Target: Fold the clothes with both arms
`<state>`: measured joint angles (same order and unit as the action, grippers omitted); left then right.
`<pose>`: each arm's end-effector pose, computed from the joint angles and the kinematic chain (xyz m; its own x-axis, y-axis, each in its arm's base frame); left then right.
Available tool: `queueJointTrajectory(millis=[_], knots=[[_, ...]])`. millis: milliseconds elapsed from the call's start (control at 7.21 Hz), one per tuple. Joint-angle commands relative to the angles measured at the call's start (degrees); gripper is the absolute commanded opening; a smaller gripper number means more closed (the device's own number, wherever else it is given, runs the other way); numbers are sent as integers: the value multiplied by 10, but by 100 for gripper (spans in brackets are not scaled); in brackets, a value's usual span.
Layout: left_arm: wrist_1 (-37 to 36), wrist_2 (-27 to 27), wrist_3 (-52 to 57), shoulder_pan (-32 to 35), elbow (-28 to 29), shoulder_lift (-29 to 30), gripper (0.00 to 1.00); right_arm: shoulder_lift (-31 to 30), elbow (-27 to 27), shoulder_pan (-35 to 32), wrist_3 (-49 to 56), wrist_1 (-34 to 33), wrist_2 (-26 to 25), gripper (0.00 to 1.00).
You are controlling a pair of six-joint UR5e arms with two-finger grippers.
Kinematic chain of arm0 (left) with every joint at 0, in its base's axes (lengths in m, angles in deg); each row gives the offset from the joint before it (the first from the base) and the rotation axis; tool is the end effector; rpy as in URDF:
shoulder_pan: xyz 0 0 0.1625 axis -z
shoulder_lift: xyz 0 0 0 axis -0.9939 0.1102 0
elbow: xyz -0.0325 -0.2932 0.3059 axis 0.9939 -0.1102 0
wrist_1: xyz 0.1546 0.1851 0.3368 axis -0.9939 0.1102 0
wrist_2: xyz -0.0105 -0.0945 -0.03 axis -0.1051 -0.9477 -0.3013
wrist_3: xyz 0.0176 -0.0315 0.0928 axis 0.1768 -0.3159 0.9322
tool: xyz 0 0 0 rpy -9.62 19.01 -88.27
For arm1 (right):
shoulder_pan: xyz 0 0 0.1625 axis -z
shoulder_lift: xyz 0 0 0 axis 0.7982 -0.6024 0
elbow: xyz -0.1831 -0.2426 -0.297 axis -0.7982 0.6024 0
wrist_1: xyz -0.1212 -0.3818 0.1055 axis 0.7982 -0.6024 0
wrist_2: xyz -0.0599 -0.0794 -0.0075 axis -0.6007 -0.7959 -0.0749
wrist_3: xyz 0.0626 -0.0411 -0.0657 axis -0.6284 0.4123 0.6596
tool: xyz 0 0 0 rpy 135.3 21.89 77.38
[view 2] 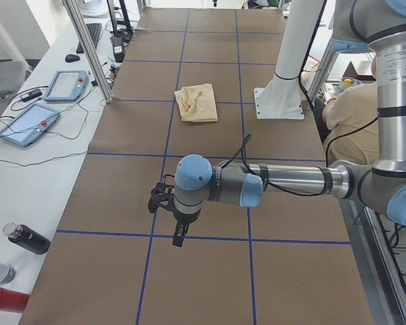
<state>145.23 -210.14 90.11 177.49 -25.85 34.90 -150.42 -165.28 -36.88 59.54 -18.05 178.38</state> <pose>-0.0950 -0.4292 0.6295 0.7466 0.1846 -0.6392 -0.0372 0.9708 0.2369 0.0594 -0.3757 0.6419 0.6795 -0.1030 0.7264 0.0623 0.9946 0.0828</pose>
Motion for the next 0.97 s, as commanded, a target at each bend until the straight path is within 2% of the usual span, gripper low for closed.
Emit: queueJointTrajectory(millis=[0, 832], knots=[[-3, -2, -4, -2, 20, 1, 100, 0, 12, 1, 3, 3, 7, 100], [4, 0, -2, -2, 18, 1, 100, -3, 21, 1, 6, 5, -2, 100]])
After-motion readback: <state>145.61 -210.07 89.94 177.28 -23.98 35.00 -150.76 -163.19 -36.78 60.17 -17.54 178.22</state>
